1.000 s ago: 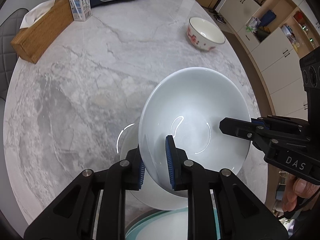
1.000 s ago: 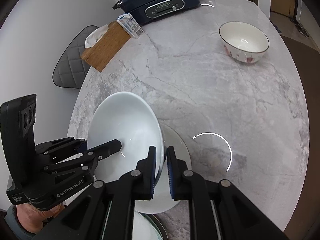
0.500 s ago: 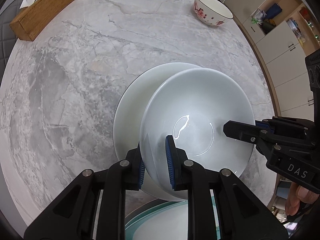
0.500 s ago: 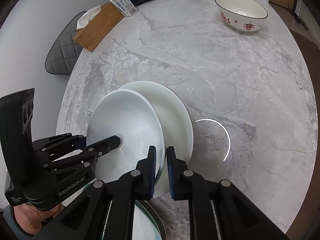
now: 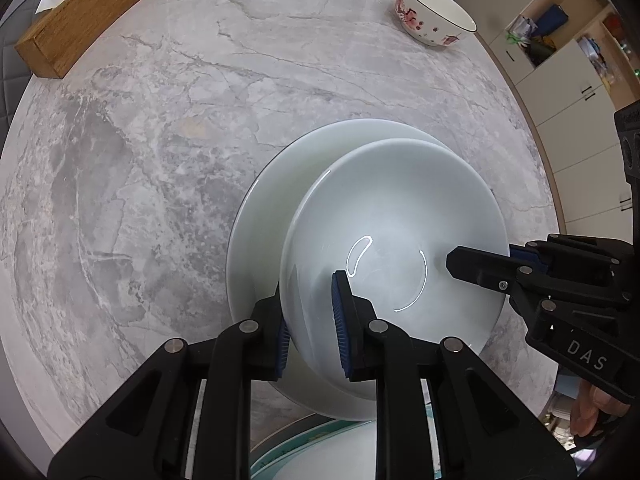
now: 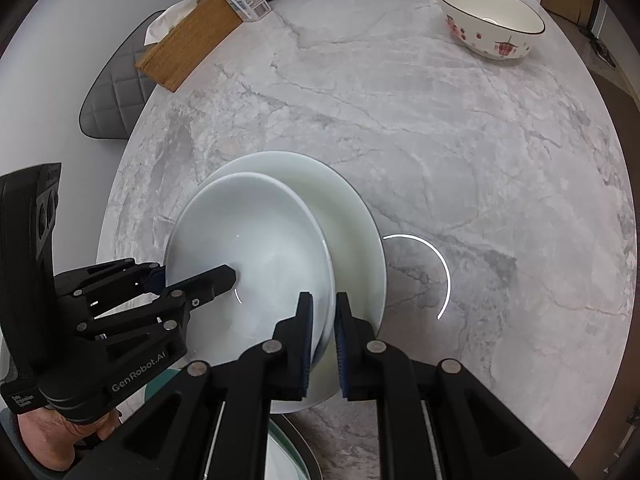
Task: Organize plates and bowls
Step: 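Carry the smaller white bowl into the large bowl and open the right gripper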
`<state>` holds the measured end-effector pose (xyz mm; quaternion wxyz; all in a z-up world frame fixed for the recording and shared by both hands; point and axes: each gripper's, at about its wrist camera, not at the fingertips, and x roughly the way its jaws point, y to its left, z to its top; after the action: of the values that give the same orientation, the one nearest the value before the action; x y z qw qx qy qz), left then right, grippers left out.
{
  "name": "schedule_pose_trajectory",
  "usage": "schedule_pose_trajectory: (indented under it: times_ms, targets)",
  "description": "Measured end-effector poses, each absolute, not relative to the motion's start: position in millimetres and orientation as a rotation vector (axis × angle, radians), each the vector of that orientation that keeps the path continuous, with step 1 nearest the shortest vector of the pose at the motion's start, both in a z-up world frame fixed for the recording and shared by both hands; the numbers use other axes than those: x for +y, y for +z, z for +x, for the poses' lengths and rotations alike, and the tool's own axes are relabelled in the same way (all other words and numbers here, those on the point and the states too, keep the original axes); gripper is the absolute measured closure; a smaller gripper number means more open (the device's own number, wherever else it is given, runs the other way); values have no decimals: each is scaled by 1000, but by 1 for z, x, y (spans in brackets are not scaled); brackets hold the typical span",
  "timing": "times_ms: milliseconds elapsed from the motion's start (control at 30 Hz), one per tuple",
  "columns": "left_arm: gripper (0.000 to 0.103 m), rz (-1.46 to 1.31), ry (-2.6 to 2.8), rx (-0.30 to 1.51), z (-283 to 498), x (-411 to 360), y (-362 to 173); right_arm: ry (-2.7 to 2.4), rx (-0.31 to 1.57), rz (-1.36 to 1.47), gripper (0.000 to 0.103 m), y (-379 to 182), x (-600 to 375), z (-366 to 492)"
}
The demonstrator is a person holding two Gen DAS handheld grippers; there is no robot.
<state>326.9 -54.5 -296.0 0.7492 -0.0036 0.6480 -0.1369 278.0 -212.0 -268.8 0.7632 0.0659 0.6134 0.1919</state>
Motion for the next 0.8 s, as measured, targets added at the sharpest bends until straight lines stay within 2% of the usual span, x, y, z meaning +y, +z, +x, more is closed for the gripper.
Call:
schedule_pose_trajectory:
  times_ms: [133,300,333,367,500,533,600,700,800]
  targets:
    - [84,-22,-297,1411,328,-54,-296,410,1335,134,90,-269,-211,279]
    - [72,-22,-313,1402,325,-59,-295,401,1331,119,87,-270,-207,278]
    - [71,-28,-315,1401,325,-61,-294,401,1331,112,85,-269,-206,278]
    - [63,-42,-326,1397,324,-62,-293,402,1331,108,82,-269,-205,277]
    - [57,-51,-312,1367,323,-63,-286,389,1319,111,77,-264,-206,276]
    - [56,-55,-312,1361,323,-62,-284,381,1312,111,71,-262,-207,277]
    - [48,-64,-308,1351,324,-59,-278,382,1304,119,70,-258,-210,278]
    - [42,-83,-307,1340,324,-54,-269,379,1287,114,67,-251,-213,277]
    - [36,-94,-304,1328,322,-48,-258,383,1254,144,52,-242,-219,273]
